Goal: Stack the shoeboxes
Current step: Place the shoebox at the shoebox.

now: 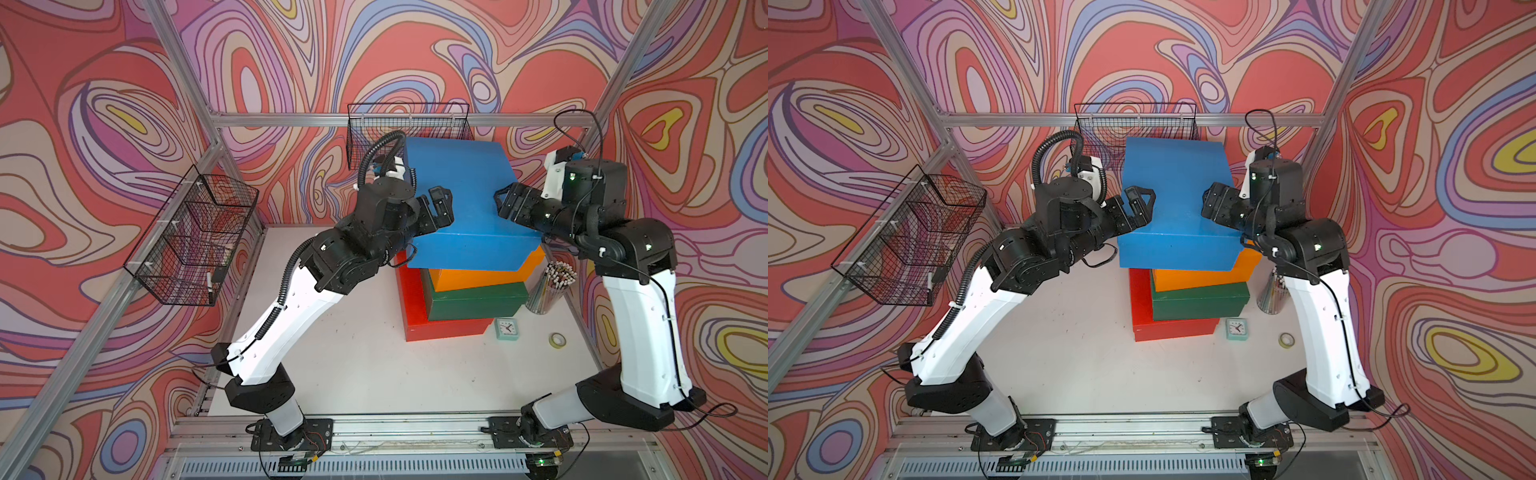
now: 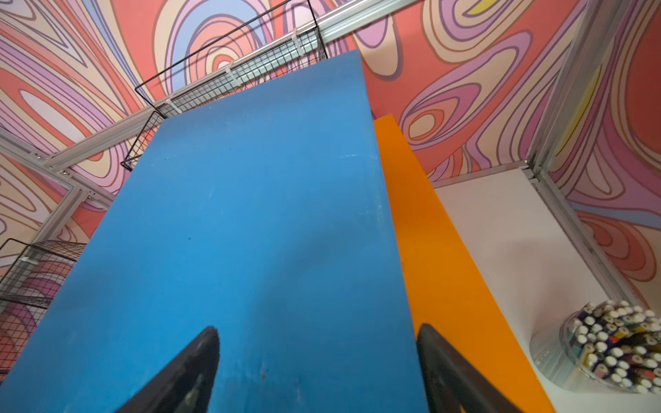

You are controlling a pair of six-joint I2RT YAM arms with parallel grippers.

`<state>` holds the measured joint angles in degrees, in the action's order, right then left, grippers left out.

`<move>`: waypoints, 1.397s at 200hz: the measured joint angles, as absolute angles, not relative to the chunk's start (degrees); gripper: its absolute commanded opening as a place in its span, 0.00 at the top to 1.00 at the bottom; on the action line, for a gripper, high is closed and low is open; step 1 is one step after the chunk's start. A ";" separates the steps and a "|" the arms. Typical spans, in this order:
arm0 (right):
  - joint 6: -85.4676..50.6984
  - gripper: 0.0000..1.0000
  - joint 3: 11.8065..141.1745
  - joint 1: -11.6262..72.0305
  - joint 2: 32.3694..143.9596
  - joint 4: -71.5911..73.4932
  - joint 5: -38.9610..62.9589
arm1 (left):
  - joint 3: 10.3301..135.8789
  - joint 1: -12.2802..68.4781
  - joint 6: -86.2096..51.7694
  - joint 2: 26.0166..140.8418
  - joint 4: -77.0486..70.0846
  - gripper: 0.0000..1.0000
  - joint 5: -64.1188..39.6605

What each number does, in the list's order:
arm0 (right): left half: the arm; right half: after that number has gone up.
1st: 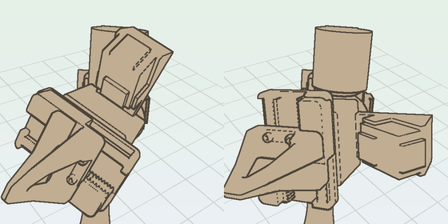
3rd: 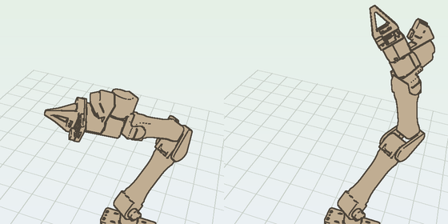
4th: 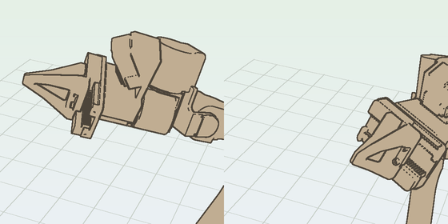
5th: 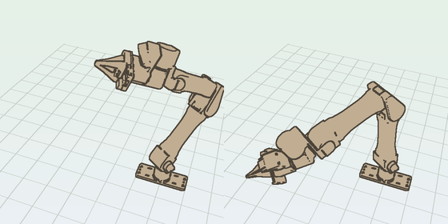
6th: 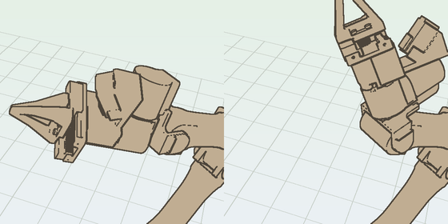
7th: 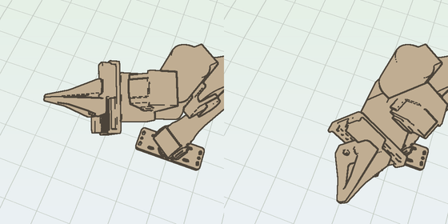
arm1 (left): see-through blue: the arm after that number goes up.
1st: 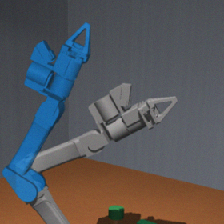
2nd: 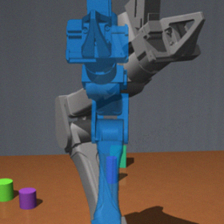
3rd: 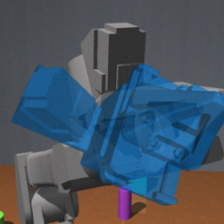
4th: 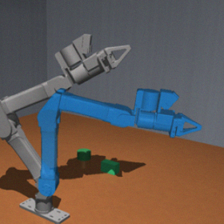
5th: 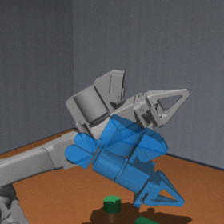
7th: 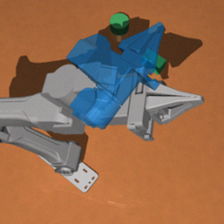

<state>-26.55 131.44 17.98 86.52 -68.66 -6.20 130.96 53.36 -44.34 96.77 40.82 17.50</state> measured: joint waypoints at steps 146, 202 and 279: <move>-19.57 0.11 135.09 11.68 86.15 -71.83 -6.63 | 124.86 46.83 -44.64 94.91 39.27 0.00 12.45; -15.18 0.22 125.95 9.06 78.67 -70.89 -17.12 | 117.34 42.68 -43.42 85.45 38.94 0.04 13.87; -17.63 0.25 114.98 -11.40 84.25 -65.87 0.60 | 108.68 31.83 -43.53 78.48 38.74 0.03 10.35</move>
<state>-17.63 114.98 -11.40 84.25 -65.87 0.60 108.68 31.83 -43.53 78.48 38.74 10.35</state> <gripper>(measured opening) 0.764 0.965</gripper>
